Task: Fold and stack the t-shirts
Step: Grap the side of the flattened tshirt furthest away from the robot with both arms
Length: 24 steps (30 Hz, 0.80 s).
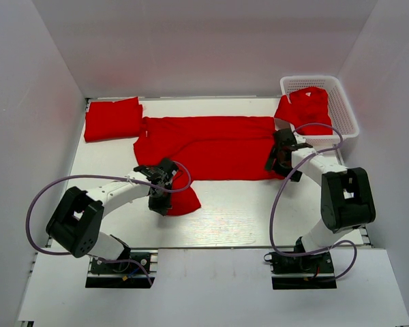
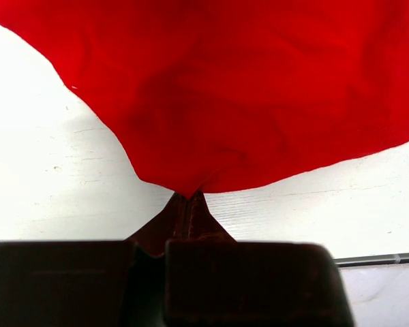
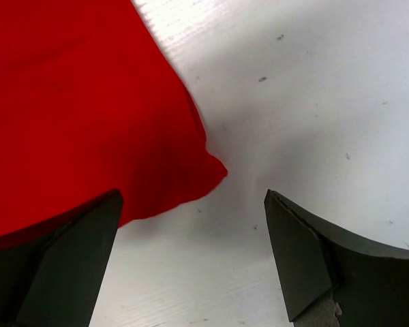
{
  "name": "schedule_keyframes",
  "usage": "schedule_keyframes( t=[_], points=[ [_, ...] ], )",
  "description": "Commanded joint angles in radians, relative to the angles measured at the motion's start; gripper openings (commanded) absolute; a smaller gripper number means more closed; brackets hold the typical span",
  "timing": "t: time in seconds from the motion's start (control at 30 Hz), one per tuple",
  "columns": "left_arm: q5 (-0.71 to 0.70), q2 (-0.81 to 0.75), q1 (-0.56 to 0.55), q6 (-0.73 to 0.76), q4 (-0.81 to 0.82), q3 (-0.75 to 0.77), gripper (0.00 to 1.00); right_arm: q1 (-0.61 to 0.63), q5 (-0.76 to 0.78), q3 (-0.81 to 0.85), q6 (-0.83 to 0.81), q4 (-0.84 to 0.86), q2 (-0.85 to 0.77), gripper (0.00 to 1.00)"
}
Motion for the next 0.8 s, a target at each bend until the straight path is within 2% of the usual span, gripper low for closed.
schedule_keyframes(
  t=[0.0, 0.53, 0.6, 0.63, 0.7, 0.73, 0.77],
  points=[
    [-0.008, -0.037, -0.003, 0.007, 0.009, 0.024, 0.0, -0.013, -0.032, 0.01, 0.046, 0.069, -0.022, 0.9],
    [-0.019, -0.037, -0.003, -0.003, -0.023, 0.035, 0.0, -0.046, -0.08, -0.065, 0.093, 0.134, 0.005, 0.9],
    [-0.028, -0.028, -0.003, -0.003, -0.023, 0.035, 0.0, -0.048, -0.077, -0.074, 0.099, 0.135, 0.011, 0.84],
    [-0.028, -0.028, -0.003, -0.003, -0.034, 0.046, 0.0, -0.05, -0.083, -0.074, 0.1, 0.137, 0.013, 0.74],
    [-0.028, -0.028, -0.003, -0.003, -0.034, 0.046, 0.0, -0.05, -0.084, -0.08, 0.103, 0.147, 0.014, 0.61],
    [-0.028, -0.028, -0.003, -0.003, -0.043, 0.055, 0.0, -0.046, -0.087, -0.083, 0.096, 0.149, 0.013, 0.47],
    [-0.028, -0.028, -0.003, -0.003, -0.043, 0.055, 0.0, -0.048, -0.086, -0.088, 0.097, 0.152, 0.01, 0.42]
  ],
)
